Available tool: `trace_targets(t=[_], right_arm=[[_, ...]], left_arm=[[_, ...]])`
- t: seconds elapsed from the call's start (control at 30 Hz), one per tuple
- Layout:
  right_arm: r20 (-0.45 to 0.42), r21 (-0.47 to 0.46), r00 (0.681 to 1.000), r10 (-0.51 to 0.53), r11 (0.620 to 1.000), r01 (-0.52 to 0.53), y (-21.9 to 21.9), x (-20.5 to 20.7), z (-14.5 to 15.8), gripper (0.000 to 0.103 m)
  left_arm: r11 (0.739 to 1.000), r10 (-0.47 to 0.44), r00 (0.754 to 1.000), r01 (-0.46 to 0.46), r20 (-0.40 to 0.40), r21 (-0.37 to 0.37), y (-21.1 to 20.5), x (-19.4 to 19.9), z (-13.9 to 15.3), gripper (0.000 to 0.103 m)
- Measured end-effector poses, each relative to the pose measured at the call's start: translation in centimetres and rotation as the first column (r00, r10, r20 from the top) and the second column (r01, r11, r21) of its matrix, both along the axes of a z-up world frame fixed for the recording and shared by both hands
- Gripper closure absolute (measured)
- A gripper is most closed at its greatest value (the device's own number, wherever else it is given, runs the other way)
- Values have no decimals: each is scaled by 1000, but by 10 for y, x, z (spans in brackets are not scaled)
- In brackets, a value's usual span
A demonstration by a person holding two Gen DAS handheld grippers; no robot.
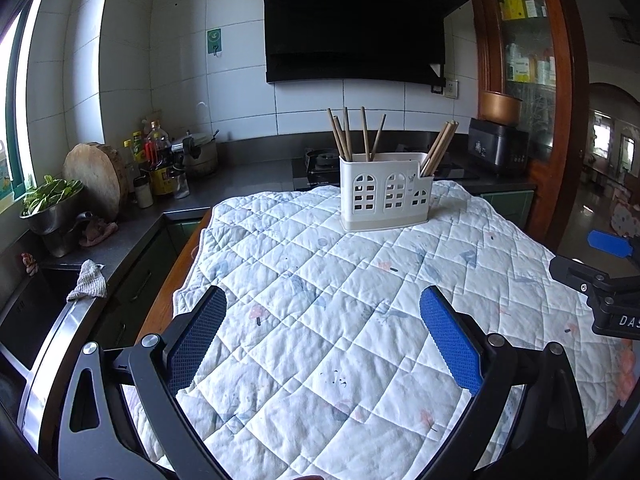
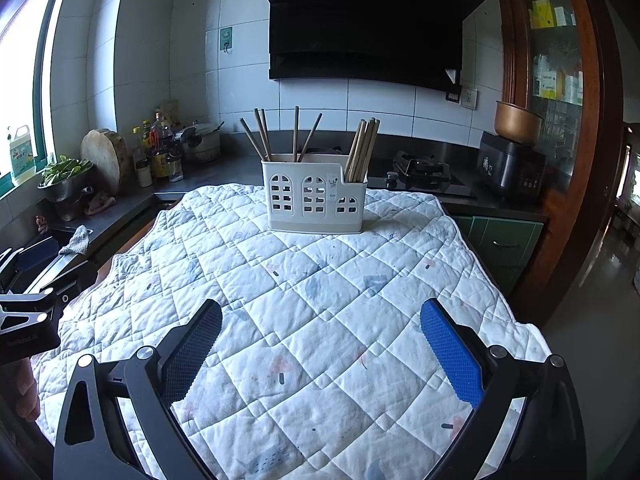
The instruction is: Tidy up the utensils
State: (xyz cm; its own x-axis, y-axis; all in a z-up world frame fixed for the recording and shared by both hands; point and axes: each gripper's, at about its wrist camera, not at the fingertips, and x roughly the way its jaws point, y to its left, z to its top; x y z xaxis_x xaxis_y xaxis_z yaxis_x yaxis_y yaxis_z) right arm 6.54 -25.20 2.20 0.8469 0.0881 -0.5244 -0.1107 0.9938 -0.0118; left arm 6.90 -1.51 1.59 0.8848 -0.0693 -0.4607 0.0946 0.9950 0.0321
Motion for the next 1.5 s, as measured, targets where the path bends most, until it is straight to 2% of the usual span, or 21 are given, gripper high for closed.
trace_targets(t=[1.5], right_arm=[[-17, -4, 1000, 15, 1000, -16, 4, 3, -4, 7]], left_arm=[[1000, -13, 1000, 13, -21, -6, -3, -1, -5, 6]])
